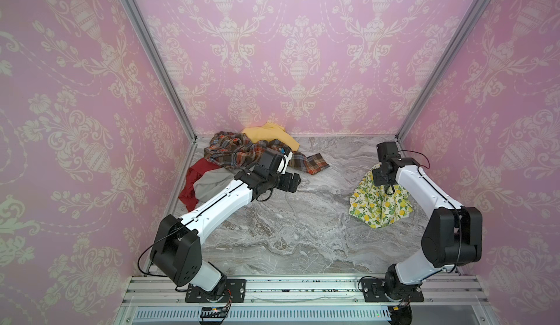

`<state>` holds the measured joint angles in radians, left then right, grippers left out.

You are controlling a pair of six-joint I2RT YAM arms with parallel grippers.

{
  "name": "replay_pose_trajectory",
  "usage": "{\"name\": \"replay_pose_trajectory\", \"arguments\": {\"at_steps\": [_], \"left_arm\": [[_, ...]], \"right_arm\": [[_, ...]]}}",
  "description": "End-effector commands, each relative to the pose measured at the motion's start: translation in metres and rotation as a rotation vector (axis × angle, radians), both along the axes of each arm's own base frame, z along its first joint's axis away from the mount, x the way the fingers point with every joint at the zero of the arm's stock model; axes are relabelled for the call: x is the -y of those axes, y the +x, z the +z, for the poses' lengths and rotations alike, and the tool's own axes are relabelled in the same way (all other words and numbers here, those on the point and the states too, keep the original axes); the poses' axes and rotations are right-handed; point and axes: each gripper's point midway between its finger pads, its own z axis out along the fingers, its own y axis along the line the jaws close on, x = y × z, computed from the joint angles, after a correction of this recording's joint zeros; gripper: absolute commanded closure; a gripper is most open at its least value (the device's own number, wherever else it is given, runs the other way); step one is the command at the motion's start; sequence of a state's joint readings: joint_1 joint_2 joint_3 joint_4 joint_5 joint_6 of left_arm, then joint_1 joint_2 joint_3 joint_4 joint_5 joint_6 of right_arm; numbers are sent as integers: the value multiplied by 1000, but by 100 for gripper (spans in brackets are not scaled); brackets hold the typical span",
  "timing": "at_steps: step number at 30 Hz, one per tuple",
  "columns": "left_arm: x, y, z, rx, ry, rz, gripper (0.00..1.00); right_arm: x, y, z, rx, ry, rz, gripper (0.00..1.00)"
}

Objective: Pick out a specific cloth from the pile

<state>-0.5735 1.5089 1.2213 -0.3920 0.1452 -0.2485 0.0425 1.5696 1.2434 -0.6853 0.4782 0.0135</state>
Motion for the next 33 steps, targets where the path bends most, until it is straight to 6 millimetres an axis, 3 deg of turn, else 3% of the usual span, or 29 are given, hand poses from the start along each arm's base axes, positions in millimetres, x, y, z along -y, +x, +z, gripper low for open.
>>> {"name": "replay_pose_trajectory", "arguments": {"at_steps": [1, 2, 4, 7, 12, 22, 33], "left_arm": [[-17, -4, 2, 23, 63, 37, 8], [-20, -4, 1, 20, 72, 46, 8], [-27, -2, -1, 11, 91, 69, 8], [-43, 2, -1, 5, 96, 115, 7], [-73, 5, 6, 14, 68, 195, 7], [-105, 2, 14, 41, 60, 271, 7], [-115, 6, 21, 62, 67, 297, 7]], "right_arm": [[-57, 2, -3, 85, 270, 43, 12], [-72, 5, -3, 117, 341, 55, 12], [-99, 0, -22, 119, 464, 59, 12], [-127, 1, -42, 118, 594, 59, 12], [-149, 7, -68, 120, 705, 48, 12], [-153, 1, -116, 56, 722, -9, 13], [-132, -35, -131, -23, 635, -85, 13]]}}
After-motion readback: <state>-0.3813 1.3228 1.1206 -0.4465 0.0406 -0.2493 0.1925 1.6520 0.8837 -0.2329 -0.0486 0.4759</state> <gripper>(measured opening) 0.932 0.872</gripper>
